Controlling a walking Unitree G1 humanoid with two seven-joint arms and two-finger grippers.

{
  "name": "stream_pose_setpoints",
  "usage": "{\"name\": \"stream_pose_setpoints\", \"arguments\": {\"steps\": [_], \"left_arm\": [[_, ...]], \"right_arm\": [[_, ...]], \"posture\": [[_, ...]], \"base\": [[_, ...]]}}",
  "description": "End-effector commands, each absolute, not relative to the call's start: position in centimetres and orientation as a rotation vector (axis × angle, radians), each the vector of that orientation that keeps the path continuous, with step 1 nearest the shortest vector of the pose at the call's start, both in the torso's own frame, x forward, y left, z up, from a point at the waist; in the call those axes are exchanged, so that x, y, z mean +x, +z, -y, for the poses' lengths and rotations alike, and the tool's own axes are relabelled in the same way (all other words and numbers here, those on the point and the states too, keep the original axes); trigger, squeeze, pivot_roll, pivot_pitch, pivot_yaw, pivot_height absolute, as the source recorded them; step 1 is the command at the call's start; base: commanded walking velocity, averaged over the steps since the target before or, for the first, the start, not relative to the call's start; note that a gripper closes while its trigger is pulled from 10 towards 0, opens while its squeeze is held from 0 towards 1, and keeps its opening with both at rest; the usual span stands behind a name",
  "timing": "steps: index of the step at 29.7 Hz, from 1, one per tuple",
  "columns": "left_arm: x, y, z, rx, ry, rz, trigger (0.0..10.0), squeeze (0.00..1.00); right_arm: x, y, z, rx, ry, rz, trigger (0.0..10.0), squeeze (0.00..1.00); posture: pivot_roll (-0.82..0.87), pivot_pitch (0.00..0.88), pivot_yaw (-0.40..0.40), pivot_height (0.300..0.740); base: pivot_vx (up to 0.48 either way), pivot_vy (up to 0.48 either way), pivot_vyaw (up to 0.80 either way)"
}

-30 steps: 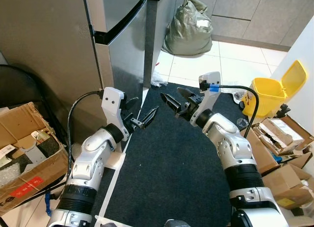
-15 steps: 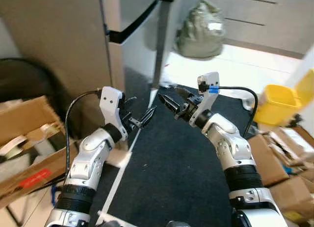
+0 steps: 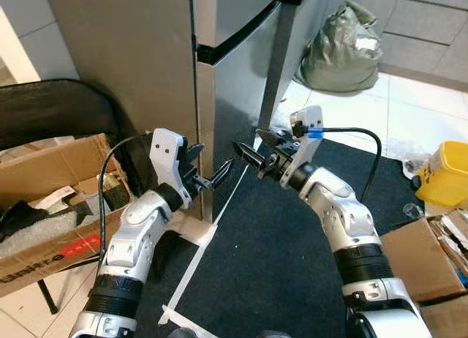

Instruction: Picking trash to rubbish bin

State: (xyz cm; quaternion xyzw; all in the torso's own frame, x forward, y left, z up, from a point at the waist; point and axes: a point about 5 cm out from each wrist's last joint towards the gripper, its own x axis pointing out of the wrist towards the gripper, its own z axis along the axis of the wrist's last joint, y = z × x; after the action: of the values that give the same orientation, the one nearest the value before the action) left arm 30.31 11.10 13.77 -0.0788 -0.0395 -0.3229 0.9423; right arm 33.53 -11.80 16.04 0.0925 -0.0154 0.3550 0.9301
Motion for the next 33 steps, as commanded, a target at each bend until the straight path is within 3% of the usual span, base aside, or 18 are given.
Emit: {"name": "stream_pose_setpoints", "arguments": {"steps": [1, 33], "left_arm": [[30.34, 13.46, -11.05, -0.158, -0.659, 0.058, 10.0, 0.00], [30.39, 13.43, -11.03, -0.156, -0.656, 0.053, 10.0, 0.00]], "right_arm": [[33.39, 16.16, 11.85, 0.176, 0.732, 0.042, 10.0, 0.00], [33.38, 15.98, 11.95, 0.179, 0.738, 0.038, 10.0, 0.00]], "posture": [[-0.03, 0.000, -0.043, 0.740], [-0.03, 0.000, -0.046, 0.740]], "base": [[0.000, 0.000, 0.75], [0.000, 0.000, 0.74]]}}
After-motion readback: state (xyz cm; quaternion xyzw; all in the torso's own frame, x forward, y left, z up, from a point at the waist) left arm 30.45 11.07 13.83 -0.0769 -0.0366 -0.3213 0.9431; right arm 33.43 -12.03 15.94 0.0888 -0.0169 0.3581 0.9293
